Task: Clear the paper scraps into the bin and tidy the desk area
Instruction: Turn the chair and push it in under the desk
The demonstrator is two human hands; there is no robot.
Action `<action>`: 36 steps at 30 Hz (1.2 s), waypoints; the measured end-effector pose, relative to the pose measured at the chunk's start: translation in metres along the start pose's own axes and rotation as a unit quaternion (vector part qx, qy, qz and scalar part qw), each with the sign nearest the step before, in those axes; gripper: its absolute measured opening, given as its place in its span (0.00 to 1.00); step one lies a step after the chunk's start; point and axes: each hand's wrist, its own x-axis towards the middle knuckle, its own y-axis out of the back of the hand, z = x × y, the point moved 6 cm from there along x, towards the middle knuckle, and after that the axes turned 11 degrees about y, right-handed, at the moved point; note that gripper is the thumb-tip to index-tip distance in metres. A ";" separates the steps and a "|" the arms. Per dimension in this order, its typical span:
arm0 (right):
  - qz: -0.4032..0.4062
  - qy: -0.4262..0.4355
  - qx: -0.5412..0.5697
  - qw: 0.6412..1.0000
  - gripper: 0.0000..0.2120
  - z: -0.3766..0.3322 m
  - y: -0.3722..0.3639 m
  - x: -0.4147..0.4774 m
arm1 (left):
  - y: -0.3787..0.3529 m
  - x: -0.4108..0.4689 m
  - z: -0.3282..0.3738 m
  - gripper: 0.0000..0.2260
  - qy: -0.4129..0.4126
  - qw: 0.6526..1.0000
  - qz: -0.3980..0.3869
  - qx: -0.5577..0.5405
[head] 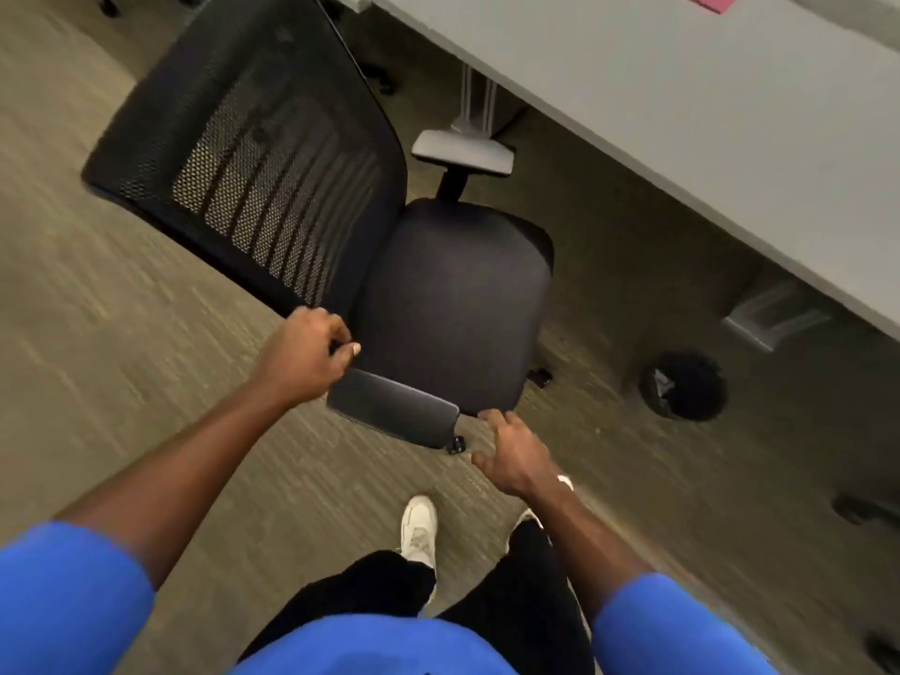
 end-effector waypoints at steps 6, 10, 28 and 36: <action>-0.011 0.048 -0.088 0.995 0.45 -0.065 -0.053 0.028 | 0.107 0.008 -0.043 0.18 -0.043 0.955 0.251 0.151; -0.053 0.071 -0.142 0.986 0.46 -0.079 -0.075 0.035 | 0.152 0.013 -0.066 0.32 0.042 0.937 0.330 0.104; -0.085 0.019 -0.208 0.974 0.51 -0.075 -0.107 0.030 | 0.145 0.052 -0.088 0.57 0.105 0.939 0.322 -0.061; -0.090 -0.019 -0.199 0.976 0.54 -0.051 -0.088 0.030 | 0.136 0.042 -0.059 0.57 0.083 0.946 0.299 -0.093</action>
